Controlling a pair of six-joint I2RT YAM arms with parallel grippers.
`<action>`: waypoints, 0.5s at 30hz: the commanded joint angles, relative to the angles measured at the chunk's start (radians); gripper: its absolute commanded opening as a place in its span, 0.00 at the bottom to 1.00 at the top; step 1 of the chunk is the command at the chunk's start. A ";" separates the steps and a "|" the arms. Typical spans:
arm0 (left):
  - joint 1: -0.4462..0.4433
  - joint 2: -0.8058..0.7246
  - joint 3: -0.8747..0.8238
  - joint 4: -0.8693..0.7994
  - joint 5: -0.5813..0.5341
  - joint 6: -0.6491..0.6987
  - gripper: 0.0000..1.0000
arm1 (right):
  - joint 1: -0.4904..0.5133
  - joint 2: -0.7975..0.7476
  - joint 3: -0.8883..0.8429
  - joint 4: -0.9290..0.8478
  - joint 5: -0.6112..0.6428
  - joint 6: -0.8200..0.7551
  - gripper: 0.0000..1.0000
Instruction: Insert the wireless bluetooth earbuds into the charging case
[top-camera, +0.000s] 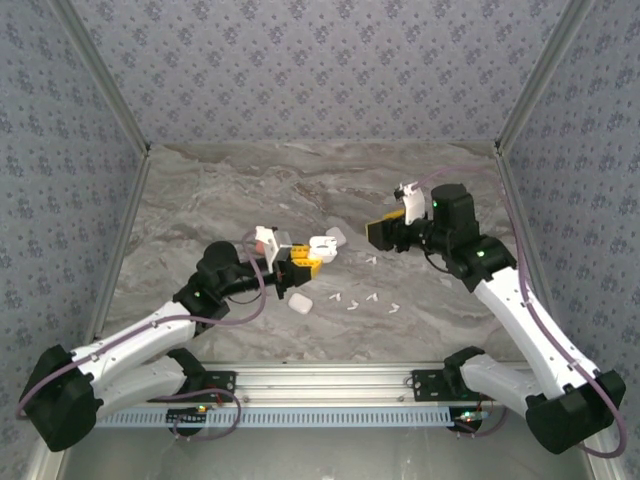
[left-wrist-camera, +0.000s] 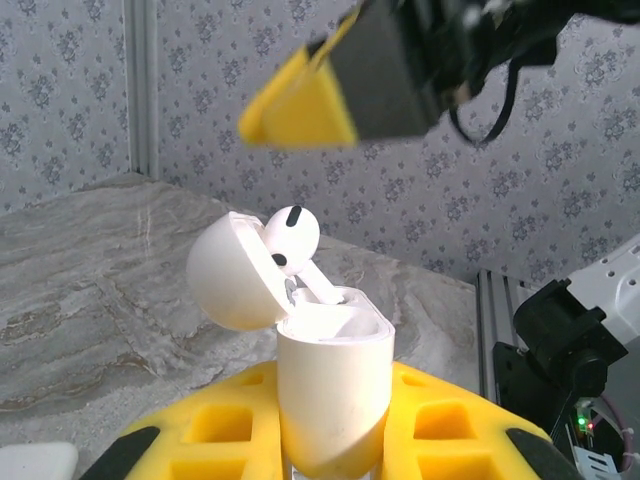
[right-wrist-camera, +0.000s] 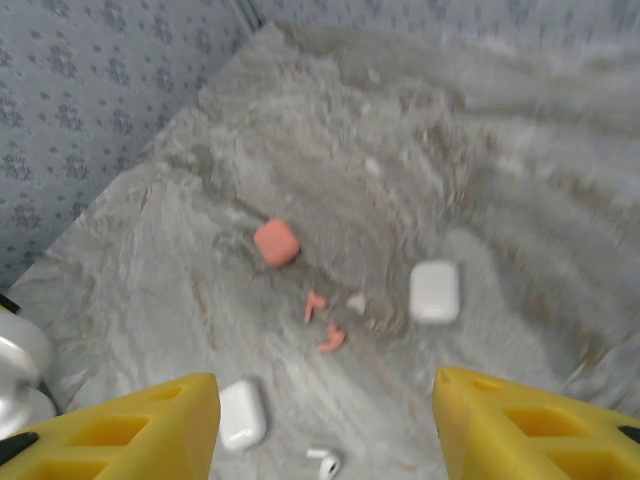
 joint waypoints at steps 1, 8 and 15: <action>-0.012 -0.032 -0.002 0.049 -0.032 0.076 0.00 | -0.006 -0.026 -0.015 0.087 -0.081 0.103 0.61; -0.017 -0.039 0.010 0.076 -0.097 0.202 0.00 | -0.004 -0.048 0.012 0.110 -0.106 0.124 0.63; -0.020 -0.009 0.022 0.101 -0.100 0.214 0.00 | 0.047 -0.073 0.041 0.216 -0.133 0.206 0.62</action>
